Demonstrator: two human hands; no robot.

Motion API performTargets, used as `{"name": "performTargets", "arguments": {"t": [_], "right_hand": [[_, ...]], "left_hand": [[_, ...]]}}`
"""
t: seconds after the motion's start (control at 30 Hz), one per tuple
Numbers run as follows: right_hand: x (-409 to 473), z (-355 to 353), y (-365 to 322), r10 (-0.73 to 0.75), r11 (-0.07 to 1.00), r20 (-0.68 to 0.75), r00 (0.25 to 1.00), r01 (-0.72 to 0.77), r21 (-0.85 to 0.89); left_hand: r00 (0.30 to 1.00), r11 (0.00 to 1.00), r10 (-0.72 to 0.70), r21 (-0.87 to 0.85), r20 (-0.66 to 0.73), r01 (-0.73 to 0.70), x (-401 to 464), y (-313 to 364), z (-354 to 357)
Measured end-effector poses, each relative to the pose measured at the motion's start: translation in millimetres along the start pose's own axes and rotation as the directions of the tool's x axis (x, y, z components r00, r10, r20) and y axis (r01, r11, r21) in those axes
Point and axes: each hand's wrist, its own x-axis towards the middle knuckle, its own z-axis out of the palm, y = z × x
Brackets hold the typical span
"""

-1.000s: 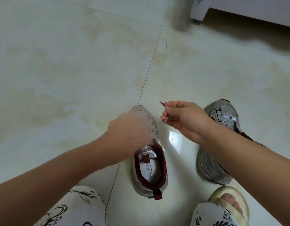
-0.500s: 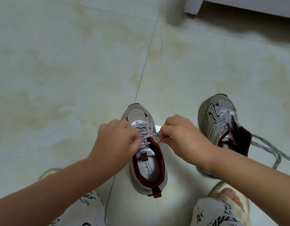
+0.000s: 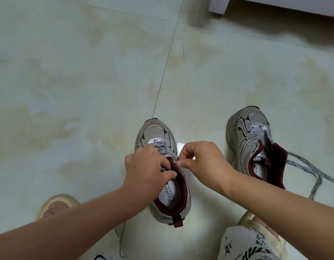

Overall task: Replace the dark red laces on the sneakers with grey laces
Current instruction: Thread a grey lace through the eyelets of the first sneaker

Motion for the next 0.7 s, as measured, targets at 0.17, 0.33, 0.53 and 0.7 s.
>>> {"name": "performTargets", "arguments": {"t": [0.17, 0.33, 0.53, 0.7], "right_hand": [[-13, 3, -4, -0.145, 0.974, -0.005, 0.989, 0.142, -0.177], [-16, 7, -1, -0.088, 0.989, -0.052, 0.995, 0.081, -0.121], [-18, 12, -6, -0.042, 0.999, -0.011, 0.999, 0.042, -0.016], [-20, 20, -9, -0.174, 0.965, 0.01, 0.985, 0.173, -0.198]], "left_hand": [[0.999, 0.999, -0.005, -0.039, -0.033, 0.004, -2, 1, 1], [0.998, 0.999, 0.05, 0.022, 0.027, -0.05, -2, -1, -7], [0.89, 0.987, 0.161, -0.092, 0.427, -0.135, 2, -7, -67], [0.911, 0.84, 0.199, -0.542, 0.362, 0.032, 8, -17, -78]]}}
